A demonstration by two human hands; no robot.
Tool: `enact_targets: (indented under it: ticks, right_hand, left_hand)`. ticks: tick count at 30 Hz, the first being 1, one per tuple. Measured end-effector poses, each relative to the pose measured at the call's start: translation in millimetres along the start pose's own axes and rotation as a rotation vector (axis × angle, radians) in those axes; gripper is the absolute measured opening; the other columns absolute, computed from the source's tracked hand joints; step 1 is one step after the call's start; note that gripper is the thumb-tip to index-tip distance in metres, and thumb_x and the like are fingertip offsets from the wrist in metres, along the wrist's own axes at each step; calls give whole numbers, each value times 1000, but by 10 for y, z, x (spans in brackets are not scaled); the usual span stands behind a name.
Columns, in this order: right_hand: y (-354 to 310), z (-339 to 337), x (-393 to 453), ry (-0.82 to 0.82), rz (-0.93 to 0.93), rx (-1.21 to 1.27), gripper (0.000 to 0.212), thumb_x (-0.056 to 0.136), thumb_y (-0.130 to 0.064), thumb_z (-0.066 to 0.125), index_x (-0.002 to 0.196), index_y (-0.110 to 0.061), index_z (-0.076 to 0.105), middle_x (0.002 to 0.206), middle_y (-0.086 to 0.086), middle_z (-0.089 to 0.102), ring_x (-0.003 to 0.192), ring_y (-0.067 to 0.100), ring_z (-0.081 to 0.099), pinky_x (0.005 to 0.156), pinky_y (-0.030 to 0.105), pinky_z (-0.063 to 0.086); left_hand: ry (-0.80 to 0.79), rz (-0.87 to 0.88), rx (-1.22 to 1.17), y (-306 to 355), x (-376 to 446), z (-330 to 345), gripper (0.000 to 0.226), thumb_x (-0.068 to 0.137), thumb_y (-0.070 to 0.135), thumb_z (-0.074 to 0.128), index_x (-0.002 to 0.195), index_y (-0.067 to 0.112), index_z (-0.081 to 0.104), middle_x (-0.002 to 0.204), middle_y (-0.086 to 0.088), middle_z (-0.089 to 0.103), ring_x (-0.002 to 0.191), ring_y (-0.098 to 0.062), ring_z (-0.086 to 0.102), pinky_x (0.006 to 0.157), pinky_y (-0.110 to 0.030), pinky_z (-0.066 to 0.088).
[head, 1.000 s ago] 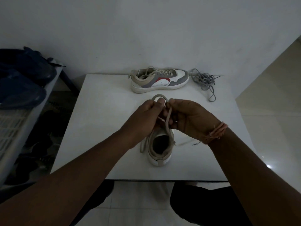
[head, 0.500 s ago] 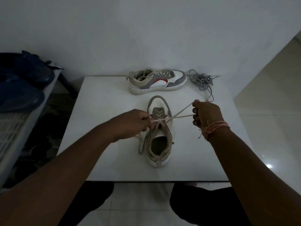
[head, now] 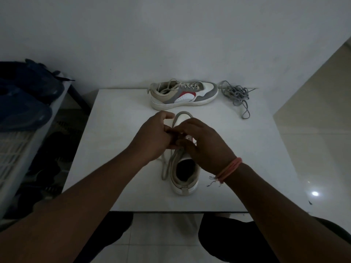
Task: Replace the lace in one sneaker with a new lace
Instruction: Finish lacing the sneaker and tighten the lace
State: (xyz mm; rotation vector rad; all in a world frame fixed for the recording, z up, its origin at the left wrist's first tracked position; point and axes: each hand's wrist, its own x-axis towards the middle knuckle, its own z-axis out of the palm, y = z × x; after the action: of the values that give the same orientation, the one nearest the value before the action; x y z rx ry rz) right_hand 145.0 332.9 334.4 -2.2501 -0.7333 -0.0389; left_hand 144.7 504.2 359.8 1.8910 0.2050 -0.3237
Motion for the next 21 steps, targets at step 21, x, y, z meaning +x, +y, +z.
enact_targets:
  ticks: [21]
  right_hand:
    - [165,-191,-36,-82,257,-113,7,89,-26,70,91,-20,72,89,-7,59,74,2,52,67,12,39]
  left_hand:
    - [66,112,662,-284,-179,186,25,86,47,72,100,26,73,95,6,71,88,-14,67,83,-38,57]
